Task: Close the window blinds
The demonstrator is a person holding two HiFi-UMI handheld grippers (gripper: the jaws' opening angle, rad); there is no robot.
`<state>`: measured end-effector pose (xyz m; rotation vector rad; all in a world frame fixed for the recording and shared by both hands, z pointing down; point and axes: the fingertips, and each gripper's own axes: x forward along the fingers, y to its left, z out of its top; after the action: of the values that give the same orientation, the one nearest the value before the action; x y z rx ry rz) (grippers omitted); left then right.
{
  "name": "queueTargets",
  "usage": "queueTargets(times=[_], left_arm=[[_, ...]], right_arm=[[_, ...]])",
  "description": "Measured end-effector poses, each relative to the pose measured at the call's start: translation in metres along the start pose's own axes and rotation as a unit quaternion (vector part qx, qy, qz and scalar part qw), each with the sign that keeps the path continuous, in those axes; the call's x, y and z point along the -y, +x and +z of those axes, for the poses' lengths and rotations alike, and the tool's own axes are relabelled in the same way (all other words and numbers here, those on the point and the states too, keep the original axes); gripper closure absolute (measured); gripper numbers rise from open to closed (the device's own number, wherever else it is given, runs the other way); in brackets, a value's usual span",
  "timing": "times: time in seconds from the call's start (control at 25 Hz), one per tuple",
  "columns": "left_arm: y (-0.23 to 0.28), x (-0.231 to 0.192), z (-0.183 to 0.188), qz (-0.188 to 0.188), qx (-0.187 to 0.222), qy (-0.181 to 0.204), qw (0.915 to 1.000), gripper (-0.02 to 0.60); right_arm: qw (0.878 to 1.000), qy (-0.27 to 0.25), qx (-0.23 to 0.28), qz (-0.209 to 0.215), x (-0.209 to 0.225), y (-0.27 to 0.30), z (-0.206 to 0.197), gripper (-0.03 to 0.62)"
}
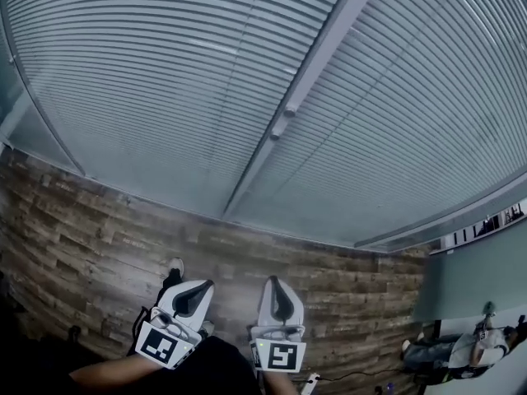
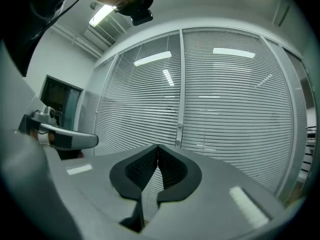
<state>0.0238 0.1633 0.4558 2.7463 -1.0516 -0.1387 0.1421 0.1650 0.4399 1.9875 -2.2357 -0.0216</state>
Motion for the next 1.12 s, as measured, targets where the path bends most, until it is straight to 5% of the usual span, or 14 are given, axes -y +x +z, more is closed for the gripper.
queueTargets(times=[0.72, 1.12], left_arm=[[0.074, -0.130, 0.034, -0.049, -0.005, -0.009, 0.9988, 0.581], [0.110, -0.153, 0.041, -0.019, -0.004, -0.008, 0.9998, 0.581]], right_arm=[[0.997, 0.014, -0.001, -0.075, 0.019, 0.152, 0.031, 0.568], [0.997, 0.002, -0.006, -0.072, 0.043, 0.189, 0.034, 0.563]])
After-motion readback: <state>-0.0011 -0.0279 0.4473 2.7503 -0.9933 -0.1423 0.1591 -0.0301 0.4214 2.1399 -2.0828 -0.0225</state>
